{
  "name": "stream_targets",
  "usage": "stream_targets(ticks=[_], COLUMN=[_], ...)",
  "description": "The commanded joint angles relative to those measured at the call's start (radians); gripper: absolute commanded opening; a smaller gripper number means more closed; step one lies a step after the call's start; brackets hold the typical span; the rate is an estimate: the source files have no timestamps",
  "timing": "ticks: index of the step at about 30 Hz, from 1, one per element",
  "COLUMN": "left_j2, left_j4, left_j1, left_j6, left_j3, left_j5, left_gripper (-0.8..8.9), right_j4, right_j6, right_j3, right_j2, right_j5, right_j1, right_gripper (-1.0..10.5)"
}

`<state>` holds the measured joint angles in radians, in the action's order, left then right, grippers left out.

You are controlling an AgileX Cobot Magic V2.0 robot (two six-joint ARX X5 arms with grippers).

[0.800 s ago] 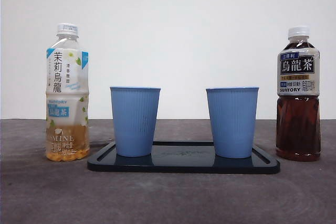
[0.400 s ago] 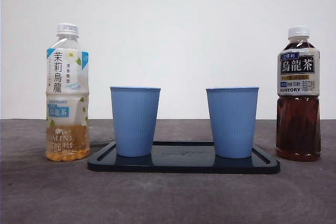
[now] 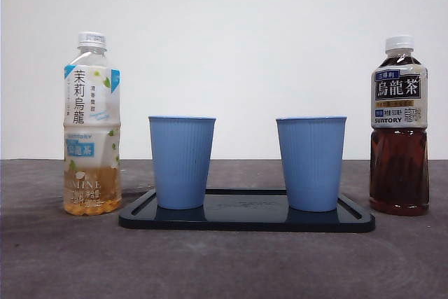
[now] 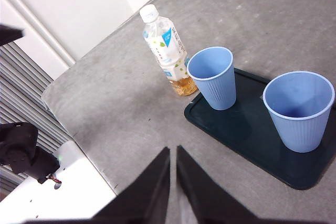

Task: Pour the drink into the cup

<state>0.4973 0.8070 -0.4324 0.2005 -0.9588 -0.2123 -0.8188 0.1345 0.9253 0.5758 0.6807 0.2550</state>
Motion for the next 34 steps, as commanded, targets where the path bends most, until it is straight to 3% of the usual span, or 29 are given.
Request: stream_targets(ticks=[1,5,9,12,15,34], left_j2=[-0.024,-0.129,-0.246,-0.319,-0.376,-0.494], left_j4=[-0.136,-0.330,-0.511,-0.614,-0.676,-0.647], left_j1=[0.086,0.236,0.325,0.356,0.372,0.408], left_j6=[-0.079,-0.218,-0.214,-0.203,-0.164,-0.155], left_j3=[0.120,0.353,0.571,0.699,0.794,0.947], left_j5=[0.006,0.007,0.045,0.129,0.143,0.164], left_gripper=[0.19,0.19,0.19,0.19,0.19,0.19], right_j4=[0.012,0.014,0.016,0.018,0.018,0.019], right_j6=[-0.012,-0.012,-0.012,-0.012,-0.012,-0.012], right_j3=[0.019,0.019,0.019,0.019,0.019,0.019], right_j2=[0.003,0.003,0.003,0.003,0.003,0.003], right_j5=[0.003,0.003,0.003,0.003,0.003,0.003], right_j1=[0.004,0.004,0.004,0.004,0.004,0.004], right_gripper=[0.2,0.2,0.2,0.2,0.2,0.2])
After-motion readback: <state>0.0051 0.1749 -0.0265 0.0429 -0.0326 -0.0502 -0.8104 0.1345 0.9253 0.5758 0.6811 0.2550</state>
